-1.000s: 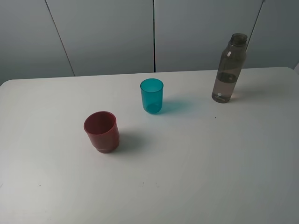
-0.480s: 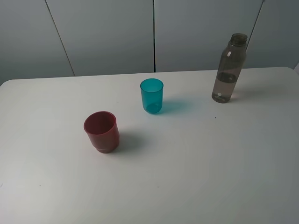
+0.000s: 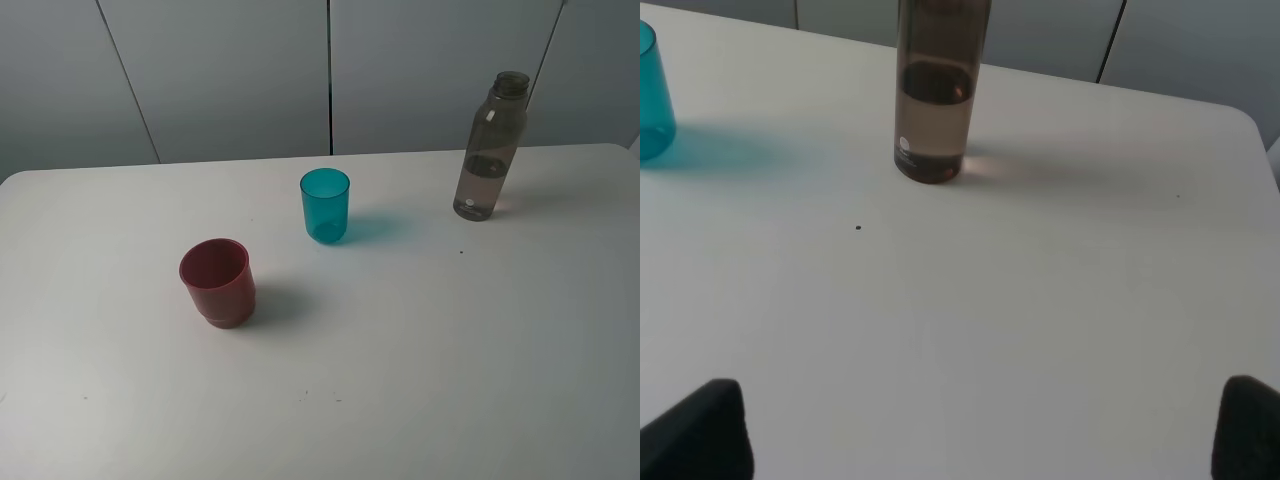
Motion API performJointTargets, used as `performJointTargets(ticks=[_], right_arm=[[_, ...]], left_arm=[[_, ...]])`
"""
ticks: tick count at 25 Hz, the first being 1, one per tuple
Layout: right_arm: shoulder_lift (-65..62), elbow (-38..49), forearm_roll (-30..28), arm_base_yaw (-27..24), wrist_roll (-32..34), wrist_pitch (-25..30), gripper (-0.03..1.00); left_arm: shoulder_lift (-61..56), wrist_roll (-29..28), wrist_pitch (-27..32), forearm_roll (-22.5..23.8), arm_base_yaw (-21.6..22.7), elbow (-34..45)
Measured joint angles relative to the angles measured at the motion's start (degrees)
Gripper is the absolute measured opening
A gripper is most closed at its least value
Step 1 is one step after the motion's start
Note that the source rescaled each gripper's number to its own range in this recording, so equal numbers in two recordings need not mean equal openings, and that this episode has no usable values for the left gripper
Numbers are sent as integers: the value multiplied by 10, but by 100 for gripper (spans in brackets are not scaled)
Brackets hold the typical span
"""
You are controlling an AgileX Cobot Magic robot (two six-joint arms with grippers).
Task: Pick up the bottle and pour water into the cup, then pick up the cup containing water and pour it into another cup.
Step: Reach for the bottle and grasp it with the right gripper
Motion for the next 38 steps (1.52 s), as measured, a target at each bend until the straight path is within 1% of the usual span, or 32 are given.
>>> performJointTargets(ticks=[4, 7, 9, 12, 17, 23, 28, 30, 32, 38], right_arm=[[0, -1, -6, 0, -34, -7, 100], [0, -2, -34, 0, -62, 5, 100], [0, -3, -46, 0, -67, 18, 100], [0, -3, -46, 0, -69, 29, 100], [0, -3, -16, 0, -71, 29, 100], [0, -4, 68, 0, -62, 5, 100], [69, -31, 85, 0, -57, 2, 100], [110, -48, 85, 0, -51, -6, 100], [158, -62, 89, 0, -41, -26, 100], [296, -82, 102, 0, -3, -115, 100]], left_arm=[[0, 0, 0, 0, 0, 0], [0, 0, 0, 0, 0, 0], [0, 0, 0, 0, 0, 0], [0, 0, 0, 0, 0, 0], [0, 0, 0, 0, 0, 0], [0, 0, 0, 0, 0, 0], [0, 0, 0, 0, 0, 0], [0, 0, 0, 0, 0, 0], [0, 0, 0, 0, 0, 0], [0, 0, 0, 0, 0, 0]])
